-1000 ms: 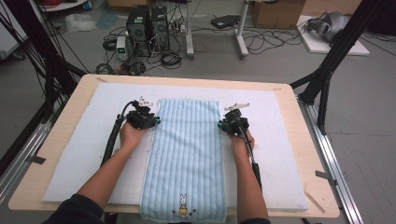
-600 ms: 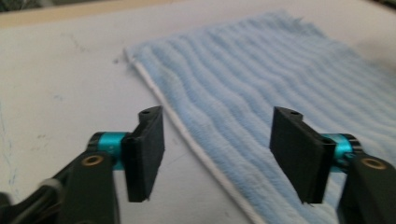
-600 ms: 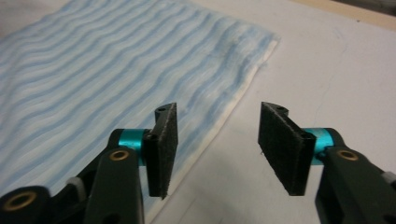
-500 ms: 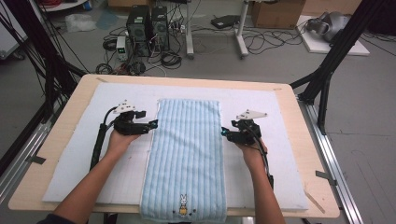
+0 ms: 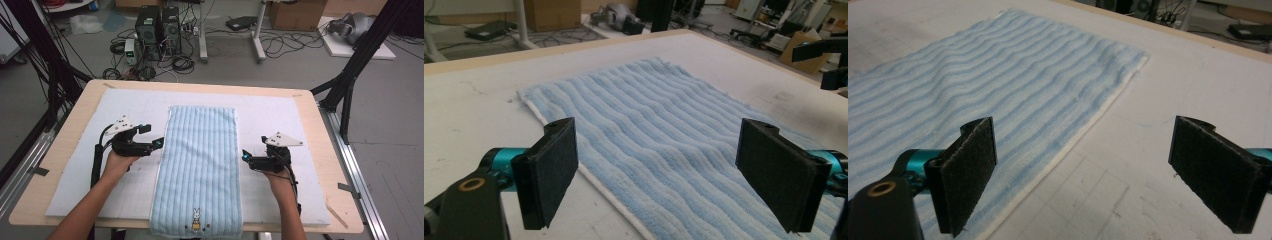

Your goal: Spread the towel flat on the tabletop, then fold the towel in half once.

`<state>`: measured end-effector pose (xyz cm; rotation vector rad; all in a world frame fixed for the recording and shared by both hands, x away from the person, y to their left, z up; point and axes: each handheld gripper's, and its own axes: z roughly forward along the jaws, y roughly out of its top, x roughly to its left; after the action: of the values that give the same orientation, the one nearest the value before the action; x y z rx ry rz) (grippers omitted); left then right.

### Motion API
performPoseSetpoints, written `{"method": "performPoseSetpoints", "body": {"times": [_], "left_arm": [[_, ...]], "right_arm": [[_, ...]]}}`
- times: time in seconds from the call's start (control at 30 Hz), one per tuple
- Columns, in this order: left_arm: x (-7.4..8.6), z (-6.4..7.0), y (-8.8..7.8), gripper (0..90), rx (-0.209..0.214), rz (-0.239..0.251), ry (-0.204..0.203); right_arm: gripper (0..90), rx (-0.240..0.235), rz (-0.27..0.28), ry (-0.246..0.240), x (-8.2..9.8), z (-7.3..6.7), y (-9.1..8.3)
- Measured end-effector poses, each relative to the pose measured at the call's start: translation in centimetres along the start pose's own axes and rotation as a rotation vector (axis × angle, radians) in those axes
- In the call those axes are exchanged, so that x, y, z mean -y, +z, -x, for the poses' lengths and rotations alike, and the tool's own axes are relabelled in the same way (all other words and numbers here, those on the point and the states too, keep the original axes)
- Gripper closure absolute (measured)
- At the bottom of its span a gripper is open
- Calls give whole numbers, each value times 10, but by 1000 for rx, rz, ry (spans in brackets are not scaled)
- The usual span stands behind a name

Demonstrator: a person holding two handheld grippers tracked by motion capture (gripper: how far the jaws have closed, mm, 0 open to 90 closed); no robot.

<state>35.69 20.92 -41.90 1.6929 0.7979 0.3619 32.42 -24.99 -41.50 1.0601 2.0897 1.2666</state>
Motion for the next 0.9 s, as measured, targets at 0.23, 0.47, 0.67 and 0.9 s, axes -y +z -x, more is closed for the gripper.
{"method": "performPoseSetpoints", "body": {"times": [0.23,0.47,0.67,0.9], "left_arm": [[4,1,-6,177,-23,-10,9],[3,-3,-5,191,-21,6,-9],[3,-7,-6,191,-38,6,-26],[3,-7,-3,193,-43,-16,-30]], "right_arm": [[112,12,-4,-25,-1,-1,-1],[112,27,9,-3,0,2,0],[112,37,-8,2,1,1,1],[112,29,-2,10,2,1,0]]}}
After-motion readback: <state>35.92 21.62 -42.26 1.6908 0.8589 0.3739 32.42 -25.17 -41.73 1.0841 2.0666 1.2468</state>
